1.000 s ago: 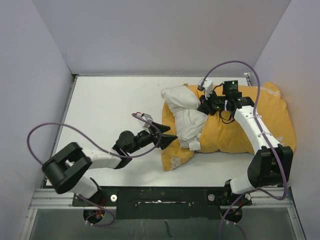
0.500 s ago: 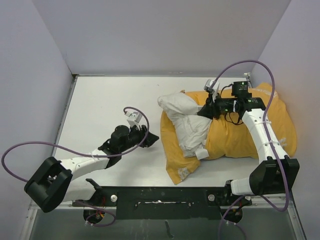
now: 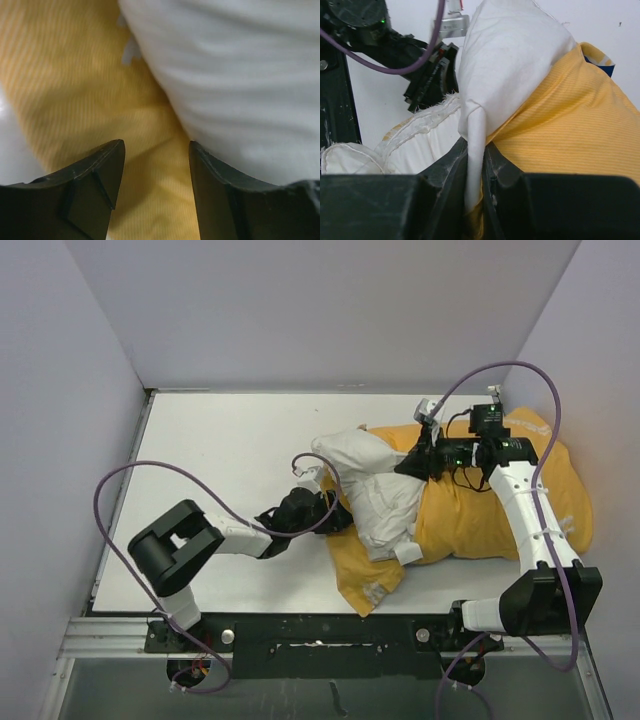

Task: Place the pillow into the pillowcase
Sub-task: Stuff the pillow into the pillowcase.

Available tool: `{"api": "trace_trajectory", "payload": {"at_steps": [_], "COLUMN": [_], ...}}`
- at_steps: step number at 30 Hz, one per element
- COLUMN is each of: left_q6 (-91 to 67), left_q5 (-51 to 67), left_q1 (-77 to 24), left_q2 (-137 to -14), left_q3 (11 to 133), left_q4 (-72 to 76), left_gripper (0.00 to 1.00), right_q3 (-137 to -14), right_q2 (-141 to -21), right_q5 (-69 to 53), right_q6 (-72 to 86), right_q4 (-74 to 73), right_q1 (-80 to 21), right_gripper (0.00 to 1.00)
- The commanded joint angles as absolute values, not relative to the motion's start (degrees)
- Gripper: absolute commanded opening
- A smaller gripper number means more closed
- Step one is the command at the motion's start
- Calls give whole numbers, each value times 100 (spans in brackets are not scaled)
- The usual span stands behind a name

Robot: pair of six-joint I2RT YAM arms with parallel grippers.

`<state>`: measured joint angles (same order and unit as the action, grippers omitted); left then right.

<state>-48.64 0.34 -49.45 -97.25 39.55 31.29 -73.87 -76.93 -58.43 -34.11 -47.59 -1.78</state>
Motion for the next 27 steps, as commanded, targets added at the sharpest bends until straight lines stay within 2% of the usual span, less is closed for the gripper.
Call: {"api": "trace_trajectory", "payload": {"at_steps": [1, 4, 5, 7, 8, 9, 10, 13, 14, 15, 17, 19, 24, 27], "left_q6": [-5284, -5335, -5355, -5376, -5380, -5379, -5357, -5149, -5127, -5133, -5185, -5236, -5193, -5176], "left_q5": [43, 229, 334, 550, 648, 710, 701, 522, 466, 440, 426, 399, 404, 397], "left_q1": [-4961, -4966, -4961, -4982, -5009, -5053, -5099, -5285, -5324, -5349, -5369, -5378, -5434, -5473], "left_q2": [-10445, -10886, -11012, -11252, -11346, -11403, -11431, -11375, -11377, -11393, -11460, -11508, -11509, -11513], "left_q3": [4679, 4962, 5087, 5314, 5427, 5518, 5584, 5778, 5829, 5871, 5912, 5930, 6089, 6205], "left_q4": [4468, 5393, 5587, 6003, 6181, 6306, 6367, 6012, 5891, 5818, 5845, 5864, 5680, 5538], "left_gripper": [53, 53, 50, 30, 22, 11, 5, 3, 3, 3, 3, 3, 3, 3], "right_q3": [-7710, -7742, -7766, -7808, -7819, -7838, -7892, -8489, -8661, -9027, -9467, -9765, -9646, -9148], "right_q2": [-7380, -7496, -7548, -7631, -7649, -7636, -7603, -7515, -7515, -7510, -7452, -7404, -7380, -7463], "right_q5": [-6569, -6368, -6142, -5231, -4693, -4210, -3829, -3213, -3179, -3159, -3226, -3538, -4511, -3871], "right_q6": [-3357, -3613, -3723, -3878, -3942, -3947, -3980, -4143, -4221, -4279, -4503, -4774, -5723, -6175], "right_q4": [-4867, -5231, -5394, -5717, -5811, -5864, -5951, -6364, -6551, -6723, -7024, -7270, -7636, -7543], "right_q1": [-113, -190, -297, -789, -1055, -1343, -1581, -1902, -1941, -1982, -2110, -2167, -2528, -2885], "right_gripper": [0, 0, 0, 1, 4, 14, 26, 66, 77, 85, 94, 99, 98, 98]}}
